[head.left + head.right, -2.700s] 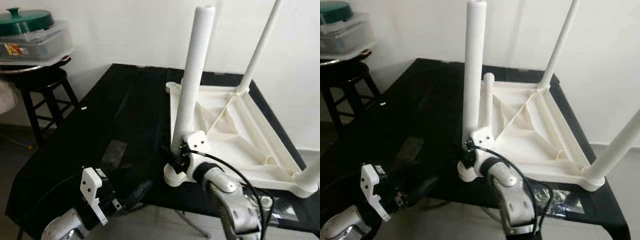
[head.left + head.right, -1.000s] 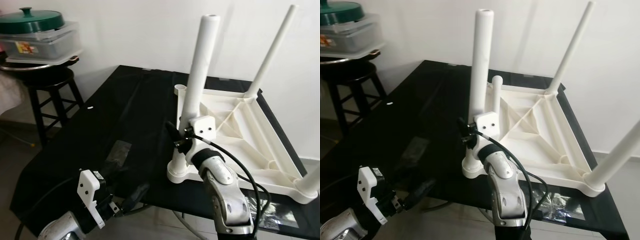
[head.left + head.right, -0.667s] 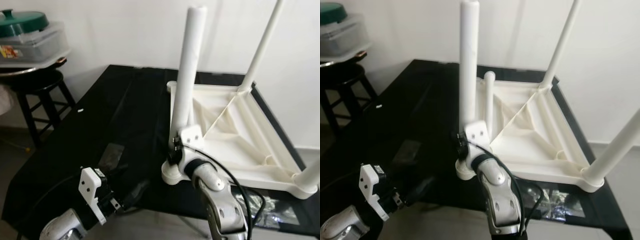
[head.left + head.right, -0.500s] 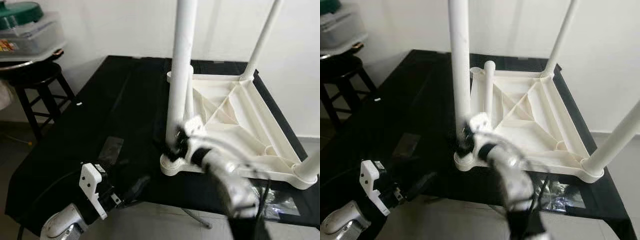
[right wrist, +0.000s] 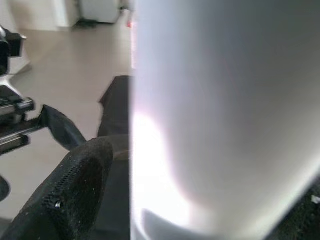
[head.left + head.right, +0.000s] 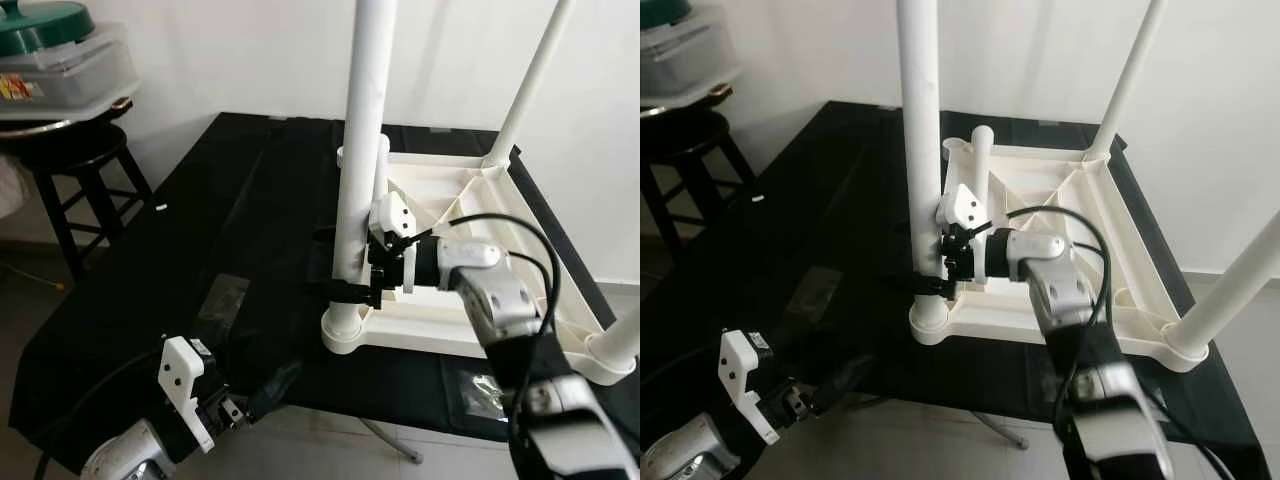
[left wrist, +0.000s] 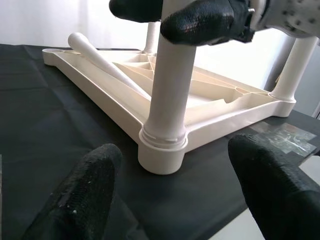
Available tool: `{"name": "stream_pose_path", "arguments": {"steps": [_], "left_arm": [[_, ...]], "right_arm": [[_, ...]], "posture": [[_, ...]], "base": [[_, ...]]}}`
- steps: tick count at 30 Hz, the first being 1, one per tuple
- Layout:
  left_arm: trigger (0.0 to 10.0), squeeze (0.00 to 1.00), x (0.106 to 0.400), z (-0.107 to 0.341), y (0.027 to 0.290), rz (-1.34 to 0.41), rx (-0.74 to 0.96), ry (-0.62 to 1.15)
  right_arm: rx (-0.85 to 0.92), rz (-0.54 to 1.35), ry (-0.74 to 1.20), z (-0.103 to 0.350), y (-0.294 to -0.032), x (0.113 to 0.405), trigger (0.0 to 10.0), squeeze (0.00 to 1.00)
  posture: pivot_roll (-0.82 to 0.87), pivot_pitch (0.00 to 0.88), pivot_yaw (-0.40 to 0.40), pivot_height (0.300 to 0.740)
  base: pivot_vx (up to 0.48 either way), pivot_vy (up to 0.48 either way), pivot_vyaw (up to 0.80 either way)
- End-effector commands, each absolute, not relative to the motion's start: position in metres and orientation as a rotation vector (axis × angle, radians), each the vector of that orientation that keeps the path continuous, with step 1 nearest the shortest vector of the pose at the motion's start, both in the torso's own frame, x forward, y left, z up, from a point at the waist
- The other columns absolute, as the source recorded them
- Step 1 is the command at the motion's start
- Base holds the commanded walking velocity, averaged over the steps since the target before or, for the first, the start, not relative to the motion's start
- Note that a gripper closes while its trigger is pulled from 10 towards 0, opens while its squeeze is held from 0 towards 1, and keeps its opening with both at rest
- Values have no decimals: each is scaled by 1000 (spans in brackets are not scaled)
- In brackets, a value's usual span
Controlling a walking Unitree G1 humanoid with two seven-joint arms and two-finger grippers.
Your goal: Building children table
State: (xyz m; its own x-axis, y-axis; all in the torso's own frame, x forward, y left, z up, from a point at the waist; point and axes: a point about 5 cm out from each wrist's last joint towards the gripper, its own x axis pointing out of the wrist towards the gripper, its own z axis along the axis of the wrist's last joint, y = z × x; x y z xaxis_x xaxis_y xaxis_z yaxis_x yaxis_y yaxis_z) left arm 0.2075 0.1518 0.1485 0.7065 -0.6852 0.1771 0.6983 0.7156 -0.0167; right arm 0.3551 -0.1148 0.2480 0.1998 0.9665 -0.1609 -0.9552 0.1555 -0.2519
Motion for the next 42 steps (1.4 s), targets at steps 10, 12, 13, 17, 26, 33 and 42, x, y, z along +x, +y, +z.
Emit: {"name": "stream_pose_path", "arguments": {"steps": [10, 12, 13, 17, 26, 33, 42], "left_arm": [[10000, 0, 201, 151, 149, -787, -82, -151], [10000, 0, 200, 151, 148, -787, -83, -151], [10000, 0, 199, 151, 148, -788, -84, -151], [10000, 0, 199, 151, 148, -790, -86, -150], [10000, 0, 200, 150, 146, -790, -92, -150], [10000, 0, 205, 149, 150, -796, -85, -152], [10000, 0, 209, 148, 151, -786, -74, -153]], "right_arm": [[-364, 1547, 85, 245, -126, 364, 0, 0], [-367, 1546, 87, 246, -127, 365, 0, 0], [-369, 1549, 88, 247, -127, 366, 0, 0], [-365, 1538, 68, 248, -127, 367, 0, 0], [-317, 1256, -2, 228, -142, 354, 0, 0], [-118, 402, 126, 145, -102, 286, 0, 0], [-128, 399, 144, 145, -91, 293, 392, 0]], "posture": [[72, 168, -52, 740], [72, 172, -50, 740], [68, 173, -50, 740], [64, 173, -50, 740], [28, 159, -66, 740], [-5, 138, -36, 740], [11, 134, -52, 740]], "base": [[0, 0, 0], [0, 0, 0], [0, 0, 0], [0, 0, 0], [0, 0, 0], [0, 0, 0], [0, 0, 0]]}}
